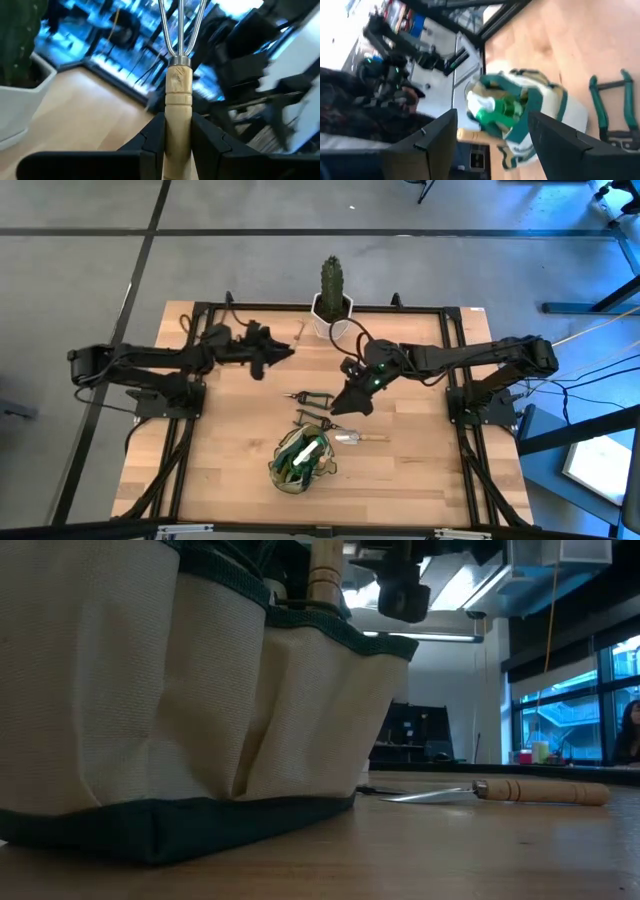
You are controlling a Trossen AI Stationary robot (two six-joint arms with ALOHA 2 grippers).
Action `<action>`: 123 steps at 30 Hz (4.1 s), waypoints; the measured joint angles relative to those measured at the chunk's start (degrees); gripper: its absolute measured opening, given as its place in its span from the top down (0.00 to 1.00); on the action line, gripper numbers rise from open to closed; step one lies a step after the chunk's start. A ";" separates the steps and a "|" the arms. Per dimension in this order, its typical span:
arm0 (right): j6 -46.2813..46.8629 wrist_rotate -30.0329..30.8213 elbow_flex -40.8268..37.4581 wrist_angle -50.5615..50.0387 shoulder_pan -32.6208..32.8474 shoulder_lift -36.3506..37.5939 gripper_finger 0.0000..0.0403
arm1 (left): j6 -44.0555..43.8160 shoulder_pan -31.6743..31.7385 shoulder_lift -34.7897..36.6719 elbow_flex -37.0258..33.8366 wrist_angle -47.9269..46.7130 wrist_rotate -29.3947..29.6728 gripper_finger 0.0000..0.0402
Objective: Pick & Place Garden tools in Gardening bag
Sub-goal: Put the hand rake into the gardening bag
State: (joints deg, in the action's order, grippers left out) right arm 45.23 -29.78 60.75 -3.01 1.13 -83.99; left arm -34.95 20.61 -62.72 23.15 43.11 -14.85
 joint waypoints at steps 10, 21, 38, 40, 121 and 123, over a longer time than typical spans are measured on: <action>6.92 7.54 -0.26 5.03 -0.33 -1.57 0.39 | -1.94 1.87 0.20 -7.85 18.47 -12.08 0.84; 7.93 8.81 -0.26 13.85 -1.51 -5.57 0.39 | 0.20 1.23 -0.15 -9.83 20.17 -13.62 0.84; -0.66 15.04 -0.21 19.98 -0.40 -5.60 0.39 | -6.26 -3.03 -0.15 -9.83 25.52 -11.52 0.84; -1.63 15.82 -0.21 20.95 0.54 -5.60 0.39 | -8.18 -5.34 -0.15 -9.81 25.88 -8.46 0.84; -10.59 44.49 15.72 21.31 14.32 -11.66 0.83 | -2.80 -34.11 -7.50 6.69 17.91 17.50 0.79; -9.65 44.13 15.72 20.32 14.38 -11.44 0.83 | -3.28 -34.47 -7.36 6.67 17.92 16.45 0.75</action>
State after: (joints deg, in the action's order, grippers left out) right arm 35.59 14.35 76.47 17.32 15.51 -95.43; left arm -38.23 -13.86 -70.08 29.82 61.03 1.61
